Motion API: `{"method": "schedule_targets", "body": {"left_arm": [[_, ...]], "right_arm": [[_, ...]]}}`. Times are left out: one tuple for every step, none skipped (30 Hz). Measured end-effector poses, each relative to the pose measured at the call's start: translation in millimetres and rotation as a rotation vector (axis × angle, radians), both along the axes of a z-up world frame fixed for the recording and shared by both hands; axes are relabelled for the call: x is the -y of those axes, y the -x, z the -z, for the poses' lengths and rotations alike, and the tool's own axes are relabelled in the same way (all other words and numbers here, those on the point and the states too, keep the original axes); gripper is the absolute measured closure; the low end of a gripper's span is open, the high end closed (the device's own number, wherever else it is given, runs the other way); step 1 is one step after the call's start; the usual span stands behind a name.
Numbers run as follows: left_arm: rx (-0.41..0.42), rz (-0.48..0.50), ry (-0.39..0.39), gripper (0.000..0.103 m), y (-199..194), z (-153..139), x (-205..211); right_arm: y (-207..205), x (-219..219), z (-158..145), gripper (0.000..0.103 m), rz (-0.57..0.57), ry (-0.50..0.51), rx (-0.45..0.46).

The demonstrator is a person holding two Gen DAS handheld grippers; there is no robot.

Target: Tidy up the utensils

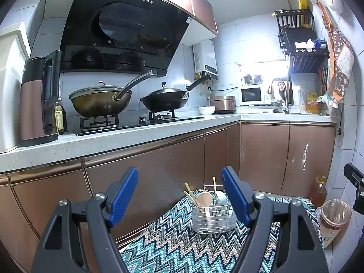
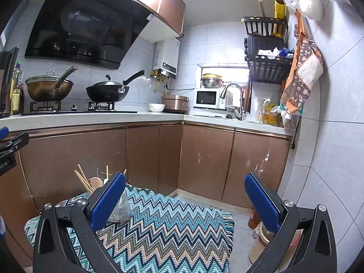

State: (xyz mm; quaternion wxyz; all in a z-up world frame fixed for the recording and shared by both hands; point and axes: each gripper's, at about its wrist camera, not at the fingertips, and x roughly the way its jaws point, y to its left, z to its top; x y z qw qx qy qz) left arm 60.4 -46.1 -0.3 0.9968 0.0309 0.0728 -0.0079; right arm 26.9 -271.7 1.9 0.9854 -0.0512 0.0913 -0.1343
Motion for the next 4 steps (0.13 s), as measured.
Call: {"method": "schedule_targets", "body": {"left_arm": [[-0.001,0.001,0.001,0.028,0.0,0.1,-0.2],[0.0,0.001,0.002,0.028,0.0,0.0,-0.1],[-0.001,0.001,0.004,0.028,-0.4,0.0,-0.5],[-0.001,0.001,0.006,0.028,-0.2,0.2,-0.7]], "right_arm": [[0.1,0.4,0.0,0.0,0.0,-0.001,0.001],[0.3,0.4,0.0,0.0,0.0,-0.001,0.001],[0.3,0.4,0.0,0.0,-0.001,0.0,0.0],[0.4,0.5,0.0,0.0,-0.002,0.0,0.001]]}}
